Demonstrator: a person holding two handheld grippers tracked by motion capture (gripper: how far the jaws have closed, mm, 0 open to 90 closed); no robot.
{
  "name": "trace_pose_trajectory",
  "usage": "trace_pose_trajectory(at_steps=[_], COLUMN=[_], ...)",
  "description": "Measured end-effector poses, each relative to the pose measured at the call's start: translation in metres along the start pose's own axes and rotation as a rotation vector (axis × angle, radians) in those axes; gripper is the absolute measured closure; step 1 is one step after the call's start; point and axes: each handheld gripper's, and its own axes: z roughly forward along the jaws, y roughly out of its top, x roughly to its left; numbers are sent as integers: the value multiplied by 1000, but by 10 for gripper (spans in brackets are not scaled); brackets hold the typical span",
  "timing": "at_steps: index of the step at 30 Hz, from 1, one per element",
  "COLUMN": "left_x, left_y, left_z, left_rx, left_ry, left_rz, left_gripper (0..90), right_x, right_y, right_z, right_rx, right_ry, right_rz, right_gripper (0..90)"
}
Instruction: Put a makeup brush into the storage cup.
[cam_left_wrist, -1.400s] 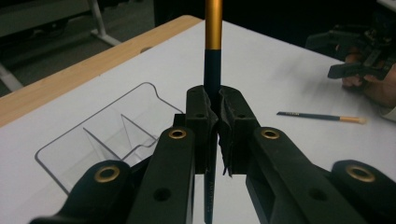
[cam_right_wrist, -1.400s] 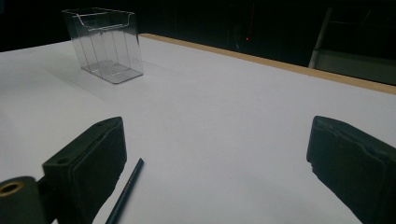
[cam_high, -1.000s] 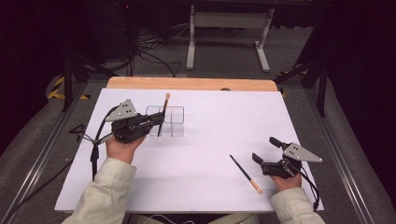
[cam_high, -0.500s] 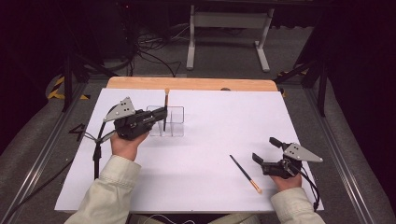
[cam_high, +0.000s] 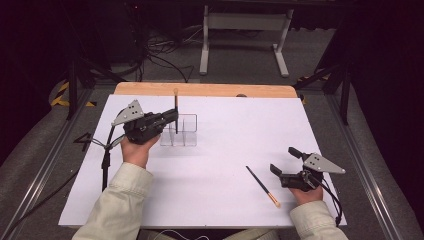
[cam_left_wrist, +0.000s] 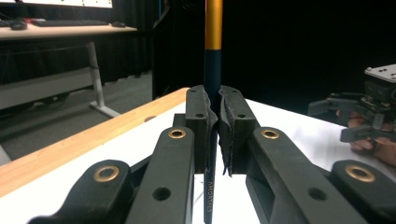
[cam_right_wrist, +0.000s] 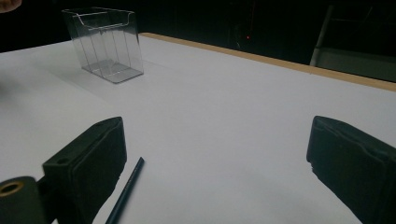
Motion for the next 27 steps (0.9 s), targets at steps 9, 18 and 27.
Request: trace_pose_trajectory(at_steps=[9,18,27], left_x=[3,13,17], left_y=[-3,-8,-13], left_z=[6,10,14], left_rx=[-27,-48,-47], left_ry=[6,26,30], left_rz=[22,10,9], left_gripper=[829,829,829], right_x=[0,0,0], right_y=[0,0,0], right_z=[0,0,0], right_rx=[-2,-2,-3], right_ry=[1,4,5], right_rz=[-1,-1,-1], right_gripper=[55,55,54])
